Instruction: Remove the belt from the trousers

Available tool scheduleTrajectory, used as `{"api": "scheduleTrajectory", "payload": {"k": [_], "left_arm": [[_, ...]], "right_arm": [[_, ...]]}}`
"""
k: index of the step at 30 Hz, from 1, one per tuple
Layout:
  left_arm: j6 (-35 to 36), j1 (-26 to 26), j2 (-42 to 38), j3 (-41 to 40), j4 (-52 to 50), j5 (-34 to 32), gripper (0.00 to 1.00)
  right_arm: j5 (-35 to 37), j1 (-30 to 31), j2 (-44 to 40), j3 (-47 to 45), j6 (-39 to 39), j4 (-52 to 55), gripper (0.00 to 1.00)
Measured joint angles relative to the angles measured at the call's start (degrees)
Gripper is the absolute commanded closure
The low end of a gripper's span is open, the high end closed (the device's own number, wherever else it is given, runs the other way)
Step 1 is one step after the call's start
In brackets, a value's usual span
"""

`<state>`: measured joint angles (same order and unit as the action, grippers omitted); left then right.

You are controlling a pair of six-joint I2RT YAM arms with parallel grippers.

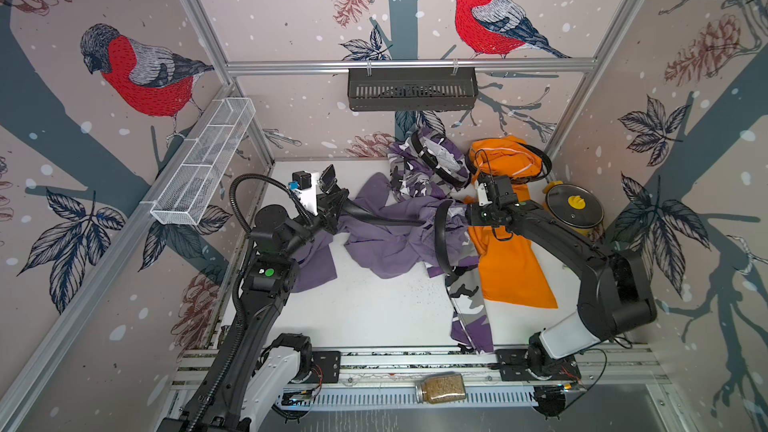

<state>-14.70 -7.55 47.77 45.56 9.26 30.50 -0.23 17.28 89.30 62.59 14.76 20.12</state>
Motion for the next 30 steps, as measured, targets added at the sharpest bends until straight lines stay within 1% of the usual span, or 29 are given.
{"api": "scheduleTrajectory", "payload": {"k": [6, 9, 16, 20, 30], "left_arm": [[2.1, 2.1, -0.3, 2.3, -2.9, -2.3, 1.00], [2.6, 4.1, -0.3, 2.7, -3.7, -2.3, 1.00], [3.1, 6.8, -1.3, 3.1, -6.0, -2.7, 1.00], [3.7, 7.4, -1.6, 4.2, -7.1, -2.7, 1.00], [5.6, 8.5, -1.7, 6.3, -8.2, -6.3, 1.00]], "right_arm": [[-0.1, -2.1, -0.9, -0.3, -1.3, 0.4, 0.48], [-0.8, -3.1, -1.4, -0.9, -1.5, 0.4, 0.48], [-2.9, -4.9, -1.7, -2.3, -1.7, 0.4, 0.49], [-4.0, -6.1, -1.6, -2.6, -2.3, 0.2, 0.50], [-3.9, -11.3, -1.8, -2.6, -2.8, 0.9, 0.51]]}}
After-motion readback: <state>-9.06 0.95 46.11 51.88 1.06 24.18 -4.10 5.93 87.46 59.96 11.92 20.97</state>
